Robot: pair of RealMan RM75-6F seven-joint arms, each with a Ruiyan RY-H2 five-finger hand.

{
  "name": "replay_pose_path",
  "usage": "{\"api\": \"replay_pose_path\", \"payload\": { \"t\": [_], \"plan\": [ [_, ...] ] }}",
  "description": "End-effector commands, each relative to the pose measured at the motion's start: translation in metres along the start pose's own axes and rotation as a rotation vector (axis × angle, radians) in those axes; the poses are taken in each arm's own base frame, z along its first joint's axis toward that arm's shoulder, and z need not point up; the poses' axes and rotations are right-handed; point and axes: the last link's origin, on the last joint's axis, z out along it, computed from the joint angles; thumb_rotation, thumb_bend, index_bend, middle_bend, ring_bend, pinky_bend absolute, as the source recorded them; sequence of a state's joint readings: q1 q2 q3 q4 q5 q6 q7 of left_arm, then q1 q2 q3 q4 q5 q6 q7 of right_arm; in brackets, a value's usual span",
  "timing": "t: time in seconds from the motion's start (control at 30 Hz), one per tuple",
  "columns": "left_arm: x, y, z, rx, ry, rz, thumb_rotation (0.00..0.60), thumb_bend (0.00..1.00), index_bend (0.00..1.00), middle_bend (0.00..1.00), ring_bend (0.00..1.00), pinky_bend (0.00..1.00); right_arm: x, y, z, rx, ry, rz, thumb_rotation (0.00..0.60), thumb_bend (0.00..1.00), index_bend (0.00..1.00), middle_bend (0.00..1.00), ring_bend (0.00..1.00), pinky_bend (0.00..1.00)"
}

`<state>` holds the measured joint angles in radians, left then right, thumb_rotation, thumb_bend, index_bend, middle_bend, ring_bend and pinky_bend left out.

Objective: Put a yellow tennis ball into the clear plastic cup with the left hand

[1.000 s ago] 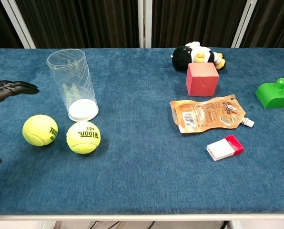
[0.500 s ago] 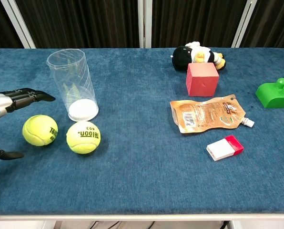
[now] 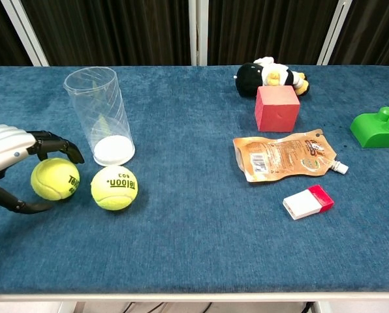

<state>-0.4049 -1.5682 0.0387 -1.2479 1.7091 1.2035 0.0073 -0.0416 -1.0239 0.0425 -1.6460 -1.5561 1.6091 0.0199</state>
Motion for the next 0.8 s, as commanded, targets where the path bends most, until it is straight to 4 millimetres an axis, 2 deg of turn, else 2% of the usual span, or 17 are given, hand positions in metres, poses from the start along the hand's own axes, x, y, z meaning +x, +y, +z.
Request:
{"api": "replay_pose_path", "payload": {
  "t": [0.03, 0.27, 0.47, 0.57, 0.7, 0.8],
  "plan": [
    [-0.001, -0.001, 0.002, 0.006, -0.004, 0.012, 0.6, 0.22, 0.31, 0.29, 0.26, 0.44, 0.0, 0.0, 0.0, -0.001, 0.001, 0.0, 0.6, 0.21, 0.0, 0.0, 0.0, 0.0],
    [-0.003, -0.004, 0.004, 0.023, -0.003, 0.029, 0.6, 0.25, 0.37, 0.34, 0.35, 0.59, 0.001, 0.001, -0.001, -0.008, 0.003, 0.001, 0.6, 0.21, 0.0, 0.0, 0.0, 0.0],
    [0.007, -0.003, 0.001, 0.018, 0.046, 0.041, 0.6, 0.28, 0.47, 0.44, 0.43, 0.68, 0.002, 0.002, -0.001, -0.006, 0.01, 0.005, 0.6, 0.22, 0.0, 0.0, 0.0, 0.0],
    [0.026, -0.002, -0.012, 0.029, 0.121, 0.033, 0.6, 0.28, 0.49, 0.46, 0.45, 0.7, 0.005, 0.001, -0.002, -0.003, 0.018, 0.006, 0.6, 0.22, 0.0, 0.0, 0.0, 0.0],
    [0.066, -0.012, -0.031, 0.078, 0.232, 0.058, 0.6, 0.28, 0.5, 0.47, 0.46, 0.71, 0.01, 0.0, -0.002, 0.006, 0.035, 0.006, 0.6, 0.22, 0.0, 0.0, 0.0, 0.0],
    [0.096, -0.017, -0.037, 0.104, 0.305, 0.072, 0.6, 0.28, 0.5, 0.47, 0.48, 0.73, 0.009, -0.001, -0.002, 0.011, 0.032, 0.008, 0.6, 0.22, 0.0, 0.0, 0.0, 0.0]
  ]
}}
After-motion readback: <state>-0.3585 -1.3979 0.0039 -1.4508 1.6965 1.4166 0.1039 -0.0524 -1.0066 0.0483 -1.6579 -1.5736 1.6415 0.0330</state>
